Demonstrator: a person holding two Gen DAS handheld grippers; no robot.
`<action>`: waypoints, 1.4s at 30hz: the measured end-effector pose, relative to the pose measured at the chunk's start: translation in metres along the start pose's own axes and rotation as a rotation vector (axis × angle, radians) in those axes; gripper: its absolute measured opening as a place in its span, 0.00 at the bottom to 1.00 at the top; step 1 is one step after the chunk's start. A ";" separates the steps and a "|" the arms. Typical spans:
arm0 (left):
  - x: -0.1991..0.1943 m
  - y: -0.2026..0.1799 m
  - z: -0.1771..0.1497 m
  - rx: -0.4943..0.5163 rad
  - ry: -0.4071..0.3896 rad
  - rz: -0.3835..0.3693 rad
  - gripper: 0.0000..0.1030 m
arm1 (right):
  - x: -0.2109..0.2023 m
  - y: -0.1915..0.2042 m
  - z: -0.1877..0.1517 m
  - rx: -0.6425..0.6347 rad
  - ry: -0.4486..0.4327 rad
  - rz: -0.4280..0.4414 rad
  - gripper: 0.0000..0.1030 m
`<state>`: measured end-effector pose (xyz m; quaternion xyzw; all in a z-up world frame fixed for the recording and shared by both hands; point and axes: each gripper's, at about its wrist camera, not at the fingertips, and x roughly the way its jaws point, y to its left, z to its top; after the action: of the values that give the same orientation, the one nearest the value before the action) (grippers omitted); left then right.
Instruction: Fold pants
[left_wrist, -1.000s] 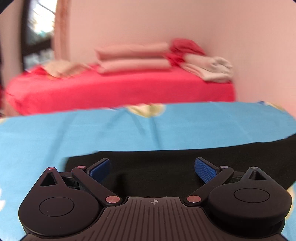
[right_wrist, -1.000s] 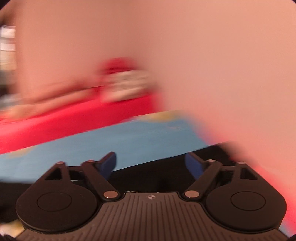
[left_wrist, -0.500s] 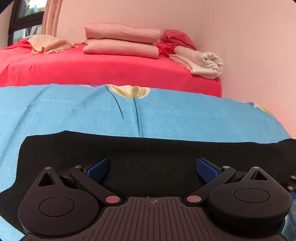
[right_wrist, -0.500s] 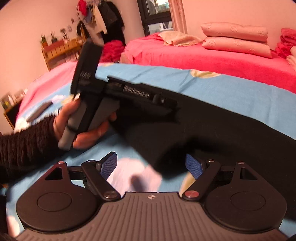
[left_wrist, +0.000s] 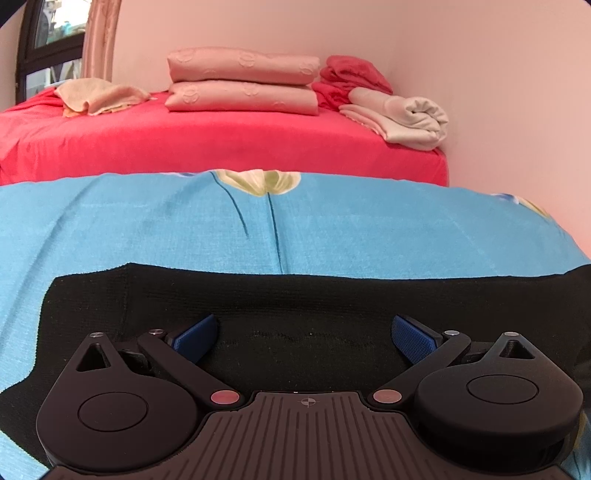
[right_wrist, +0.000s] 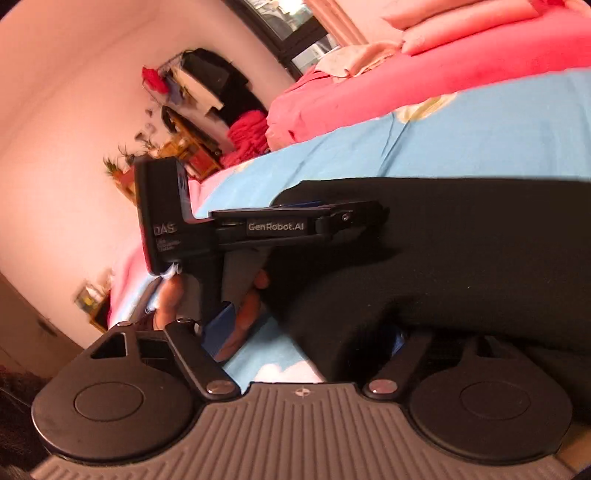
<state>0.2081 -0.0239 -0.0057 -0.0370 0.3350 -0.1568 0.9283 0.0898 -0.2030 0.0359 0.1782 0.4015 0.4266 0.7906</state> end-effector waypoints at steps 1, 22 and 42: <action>0.000 0.000 0.000 0.000 0.000 -0.001 1.00 | 0.002 0.012 -0.006 -0.074 0.071 0.020 0.88; -0.002 0.002 -0.001 -0.011 -0.014 0.000 1.00 | -0.260 -0.154 -0.045 0.497 -0.693 -0.541 0.55; -0.004 0.004 -0.003 -0.019 -0.019 -0.006 1.00 | -0.349 -0.119 -0.101 0.856 -0.835 -0.863 0.74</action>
<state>0.2047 -0.0187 -0.0060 -0.0485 0.3276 -0.1561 0.9306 -0.0359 -0.5631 0.0681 0.4449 0.2328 -0.2196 0.8365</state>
